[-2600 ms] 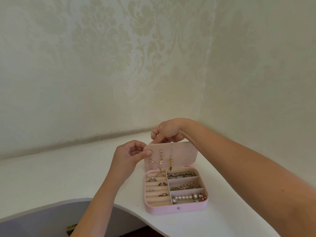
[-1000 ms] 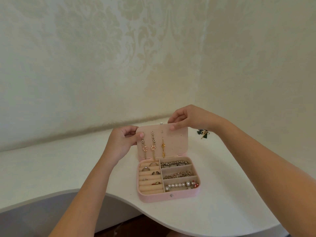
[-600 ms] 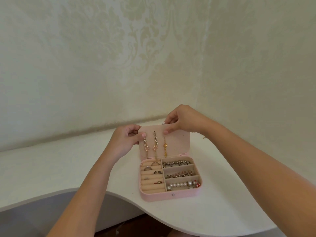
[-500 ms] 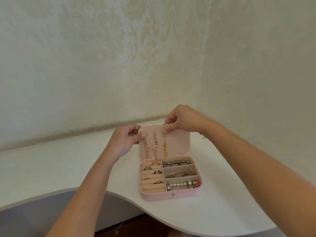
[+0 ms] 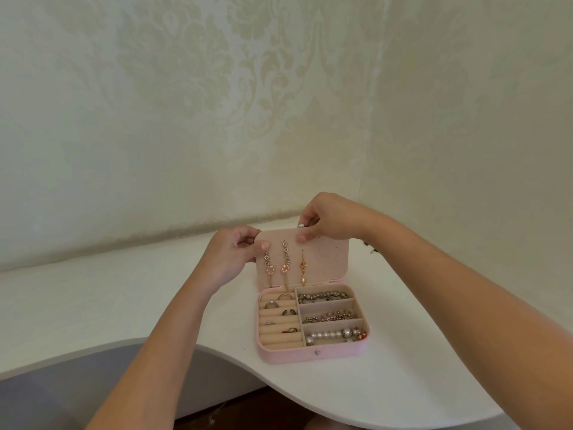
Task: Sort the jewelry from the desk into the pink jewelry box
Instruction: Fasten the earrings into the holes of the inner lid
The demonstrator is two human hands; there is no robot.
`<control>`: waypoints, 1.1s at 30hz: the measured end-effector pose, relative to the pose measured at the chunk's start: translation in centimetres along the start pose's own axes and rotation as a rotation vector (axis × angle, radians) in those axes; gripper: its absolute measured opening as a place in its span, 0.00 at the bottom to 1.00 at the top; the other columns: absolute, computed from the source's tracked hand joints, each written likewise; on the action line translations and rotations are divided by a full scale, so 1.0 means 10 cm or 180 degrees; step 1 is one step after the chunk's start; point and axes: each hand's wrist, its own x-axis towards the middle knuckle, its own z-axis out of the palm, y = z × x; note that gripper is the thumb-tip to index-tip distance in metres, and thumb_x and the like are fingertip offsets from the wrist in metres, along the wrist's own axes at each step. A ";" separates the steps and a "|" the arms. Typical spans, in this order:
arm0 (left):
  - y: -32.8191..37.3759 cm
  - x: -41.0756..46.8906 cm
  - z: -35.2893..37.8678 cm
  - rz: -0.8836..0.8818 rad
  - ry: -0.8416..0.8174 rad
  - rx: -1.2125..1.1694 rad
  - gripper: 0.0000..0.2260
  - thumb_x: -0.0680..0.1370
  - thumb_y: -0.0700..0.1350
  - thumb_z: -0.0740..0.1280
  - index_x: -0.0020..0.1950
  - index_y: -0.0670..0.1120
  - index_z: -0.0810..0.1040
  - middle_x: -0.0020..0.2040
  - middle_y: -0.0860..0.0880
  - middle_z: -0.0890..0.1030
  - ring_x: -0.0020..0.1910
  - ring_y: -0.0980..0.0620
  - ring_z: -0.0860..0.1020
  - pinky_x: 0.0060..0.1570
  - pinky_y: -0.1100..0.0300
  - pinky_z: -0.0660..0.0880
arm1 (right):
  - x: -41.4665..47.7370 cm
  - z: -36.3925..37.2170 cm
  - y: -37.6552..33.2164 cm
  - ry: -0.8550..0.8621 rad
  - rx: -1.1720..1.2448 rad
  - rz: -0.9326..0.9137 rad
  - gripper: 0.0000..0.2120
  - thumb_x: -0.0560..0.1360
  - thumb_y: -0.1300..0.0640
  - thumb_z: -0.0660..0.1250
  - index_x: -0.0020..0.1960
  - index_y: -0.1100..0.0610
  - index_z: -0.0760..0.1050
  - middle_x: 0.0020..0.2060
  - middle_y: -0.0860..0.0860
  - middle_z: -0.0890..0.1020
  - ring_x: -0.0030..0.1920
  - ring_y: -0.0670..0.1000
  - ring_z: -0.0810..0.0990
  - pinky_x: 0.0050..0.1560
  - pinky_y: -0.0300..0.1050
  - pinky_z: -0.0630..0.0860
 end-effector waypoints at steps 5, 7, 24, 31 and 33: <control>0.00 0.01 0.00 0.0018 0.0004 0.0167 0.03 0.75 0.36 0.68 0.44 0.43 0.80 0.43 0.41 0.82 0.41 0.47 0.80 0.51 0.53 0.79 | 0.03 0.04 -0.05 -0.0066 -0.0513 -0.0043 0.14 0.74 0.55 0.70 0.54 0.65 0.79 0.50 0.60 0.82 0.52 0.59 0.79 0.50 0.50 0.74; 0.00 0.02 0.01 0.0020 0.0030 0.0252 0.03 0.75 0.36 0.68 0.44 0.42 0.80 0.41 0.42 0.82 0.41 0.48 0.80 0.52 0.50 0.78 | 0.04 0.06 -0.05 -0.0073 -0.0670 -0.0077 0.15 0.75 0.55 0.68 0.53 0.68 0.77 0.50 0.64 0.81 0.52 0.62 0.78 0.49 0.51 0.74; 0.12 -0.04 -0.03 -0.0088 0.0030 0.0377 0.06 0.73 0.36 0.71 0.44 0.46 0.80 0.41 0.47 0.82 0.39 0.54 0.80 0.44 0.63 0.76 | -0.09 -0.06 0.20 0.0226 0.0484 -0.0372 0.07 0.70 0.55 0.74 0.45 0.58 0.82 0.40 0.51 0.84 0.39 0.43 0.78 0.38 0.30 0.70; 0.30 0.11 0.23 0.0310 0.0000 0.0893 0.08 0.72 0.42 0.72 0.47 0.52 0.79 0.45 0.55 0.81 0.45 0.59 0.78 0.44 0.69 0.72 | -0.20 -0.12 0.63 0.0489 0.1073 -0.0076 0.06 0.75 0.58 0.68 0.48 0.59 0.82 0.42 0.53 0.84 0.42 0.44 0.80 0.47 0.35 0.74; 0.33 0.17 0.36 0.0384 0.0031 0.1072 0.06 0.73 0.44 0.72 0.47 0.52 0.78 0.44 0.54 0.81 0.45 0.58 0.78 0.45 0.66 0.72 | -0.25 -0.14 0.76 0.0560 0.1276 0.0010 0.07 0.76 0.59 0.67 0.47 0.61 0.82 0.40 0.51 0.84 0.42 0.47 0.81 0.46 0.39 0.75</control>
